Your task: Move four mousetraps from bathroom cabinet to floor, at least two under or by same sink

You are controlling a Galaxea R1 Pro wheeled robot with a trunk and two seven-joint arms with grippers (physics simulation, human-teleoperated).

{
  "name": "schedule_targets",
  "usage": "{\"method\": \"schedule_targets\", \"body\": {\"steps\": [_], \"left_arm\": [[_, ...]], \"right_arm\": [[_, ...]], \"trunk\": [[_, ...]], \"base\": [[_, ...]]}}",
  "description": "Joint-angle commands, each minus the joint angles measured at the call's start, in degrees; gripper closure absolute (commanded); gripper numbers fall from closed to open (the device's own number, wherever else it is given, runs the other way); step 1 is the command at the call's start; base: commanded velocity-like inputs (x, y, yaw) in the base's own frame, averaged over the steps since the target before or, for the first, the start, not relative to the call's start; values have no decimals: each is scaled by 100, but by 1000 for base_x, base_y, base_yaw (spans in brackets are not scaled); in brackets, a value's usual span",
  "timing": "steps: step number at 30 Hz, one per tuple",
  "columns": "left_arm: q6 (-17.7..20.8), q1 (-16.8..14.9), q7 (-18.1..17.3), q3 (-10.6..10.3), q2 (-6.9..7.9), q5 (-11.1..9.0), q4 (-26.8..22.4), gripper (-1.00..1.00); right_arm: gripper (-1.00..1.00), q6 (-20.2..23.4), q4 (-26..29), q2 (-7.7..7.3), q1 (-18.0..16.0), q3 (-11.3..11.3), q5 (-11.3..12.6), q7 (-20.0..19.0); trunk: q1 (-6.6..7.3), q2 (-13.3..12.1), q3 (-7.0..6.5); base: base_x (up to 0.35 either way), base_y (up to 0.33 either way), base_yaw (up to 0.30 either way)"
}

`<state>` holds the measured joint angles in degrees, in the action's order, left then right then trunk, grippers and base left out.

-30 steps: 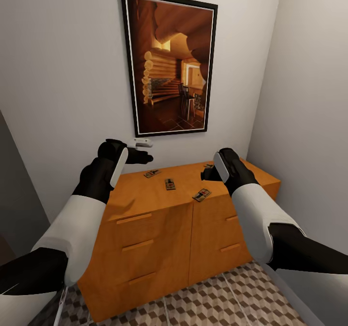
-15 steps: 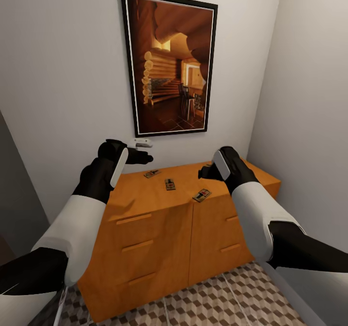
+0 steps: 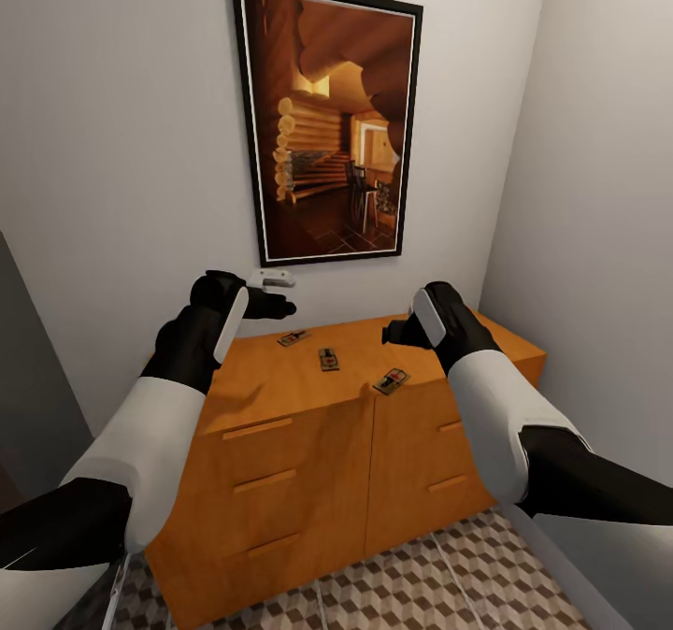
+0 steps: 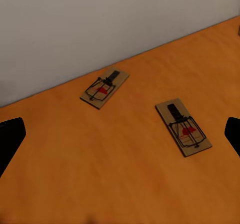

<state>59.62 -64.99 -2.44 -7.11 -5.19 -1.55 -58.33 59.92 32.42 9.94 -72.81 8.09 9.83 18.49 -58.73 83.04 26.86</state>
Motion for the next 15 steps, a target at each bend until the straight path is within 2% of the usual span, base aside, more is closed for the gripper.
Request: {"method": "schedule_targets", "body": {"steps": [1, 9, 15], "left_arm": [[24, -5, -3, -1, 1, -12, -2, -100], [24, -5, -3, -1, 1, -12, 42, -100], [9, -5, 2, -1, 1, -12, 205, -100]], "right_arm": [[-100, 8, -4, 6, -5, 26, 60, 61], [-100, 8, -208, 6, -5, 32, 65, 61], [-100, 8, -565, 6, -5, 34, 70, 65]], "trunk": [[0, 4, 7], [0, 4, 7], [0, 4, 7]], "base": [[6, 0, 0], [3, 0, 0], [0, 0, 0]]}}
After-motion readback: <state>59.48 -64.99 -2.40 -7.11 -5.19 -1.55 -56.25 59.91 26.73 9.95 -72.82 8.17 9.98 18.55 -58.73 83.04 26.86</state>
